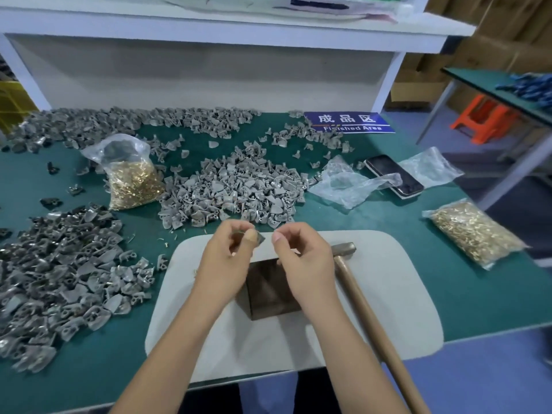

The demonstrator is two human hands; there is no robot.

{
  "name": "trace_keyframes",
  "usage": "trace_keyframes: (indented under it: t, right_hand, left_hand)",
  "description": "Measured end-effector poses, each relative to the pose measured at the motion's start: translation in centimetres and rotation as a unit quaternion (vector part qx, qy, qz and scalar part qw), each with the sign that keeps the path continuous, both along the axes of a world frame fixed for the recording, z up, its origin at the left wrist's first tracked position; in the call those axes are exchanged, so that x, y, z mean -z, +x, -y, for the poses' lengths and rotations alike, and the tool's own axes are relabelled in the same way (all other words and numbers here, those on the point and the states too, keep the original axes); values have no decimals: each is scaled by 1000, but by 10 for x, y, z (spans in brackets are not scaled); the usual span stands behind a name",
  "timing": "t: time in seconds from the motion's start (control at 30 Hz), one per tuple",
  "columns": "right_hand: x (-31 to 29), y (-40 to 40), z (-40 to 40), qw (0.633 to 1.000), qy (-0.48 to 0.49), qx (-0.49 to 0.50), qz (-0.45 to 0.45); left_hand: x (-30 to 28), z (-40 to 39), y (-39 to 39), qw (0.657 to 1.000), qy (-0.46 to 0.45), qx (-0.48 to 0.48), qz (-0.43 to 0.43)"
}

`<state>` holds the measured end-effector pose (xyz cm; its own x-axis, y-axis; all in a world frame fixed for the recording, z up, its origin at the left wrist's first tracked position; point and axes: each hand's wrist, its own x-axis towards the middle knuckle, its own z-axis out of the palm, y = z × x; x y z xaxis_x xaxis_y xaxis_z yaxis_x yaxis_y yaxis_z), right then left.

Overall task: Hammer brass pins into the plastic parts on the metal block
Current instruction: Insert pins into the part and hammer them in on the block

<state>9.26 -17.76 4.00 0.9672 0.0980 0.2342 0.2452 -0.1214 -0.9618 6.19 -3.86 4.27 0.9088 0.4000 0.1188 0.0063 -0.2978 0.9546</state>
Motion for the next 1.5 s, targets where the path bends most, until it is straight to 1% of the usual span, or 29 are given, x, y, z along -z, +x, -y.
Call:
trace_keyframes:
  t: [0.03, 0.07, 0.17, 0.2, 0.27, 0.4, 0.5, 0.57, 0.67, 0.8, 0.87, 0.93, 0.97, 1.0, 1.1, 1.2, 1.3, 1.5]
  right_hand:
    - [-1, 0, 2, 1000, 17, 1, -12]
    - [-2, 0, 4, 999, 41, 8, -29]
    - [-6, -7, 11, 982, 155, 28, -100]
    - [-7, -11, 15, 977, 176, 30, -114]
    - [-10, -20, 25, 976, 178, 30, -123]
    - [-13, -37, 42, 976, 170, 30, -131]
    - [-14, -43, 51, 982, 137, 32, -128]
    - [-12, -44, 55, 990, 96, 31, -102]
    - [-5, -43, 58, 996, 49, 39, -60]
    - [2, -42, 58, 998, 27, 37, -34]
    - [4, -41, 58, 999, -22, 40, 11]
    - [4, -41, 58, 986, -122, 67, 90]
    - [3, -41, 57, 978, -151, 82, 115]
    - [2, -41, 57, 976, -156, 85, 123]
    - [3, -41, 55, 983, -136, 51, 108]
    - [6, -38, 55, 980, -157, 26, 118]
    - [10, -34, 54, 971, -200, 36, 126]
    - [9, -36, 44, 968, -231, 37, 92]
  left_hand:
    - [2, 7, -9, 1000, 0, 11, 2]
    - [3, 12, -17, 1000, 23, 19, 0]
    - [2, 17, -29, 988, 145, 48, -18]
    - [1, 17, -31, 983, 171, 56, -25]
    - [-2, 18, -37, 977, 195, 76, -34]
    - [-4, 29, -44, 971, 213, 99, -41]
    - [-2, 35, -42, 966, 242, 87, -19]
    - [1, 33, -39, 959, 275, 73, -5]
    - [9, 28, -42, 963, 266, 37, 20]
    - [21, 27, -55, 964, 262, 2, 53]
    - [24, 28, -57, 959, 277, 6, 58]
    - [24, 32, -55, 960, 273, 16, 62]
    - [24, 33, -53, 961, 268, 16, 63]
    - [24, 35, -52, 963, 261, 13, 65]
    - [25, 37, -51, 974, 219, 7, 54]
    - [26, 36, -50, 978, 207, 7, 41]
    - [26, 35, -48, 978, 208, 4, 32]
    - [24, 36, -48, 978, 208, -14, 9]
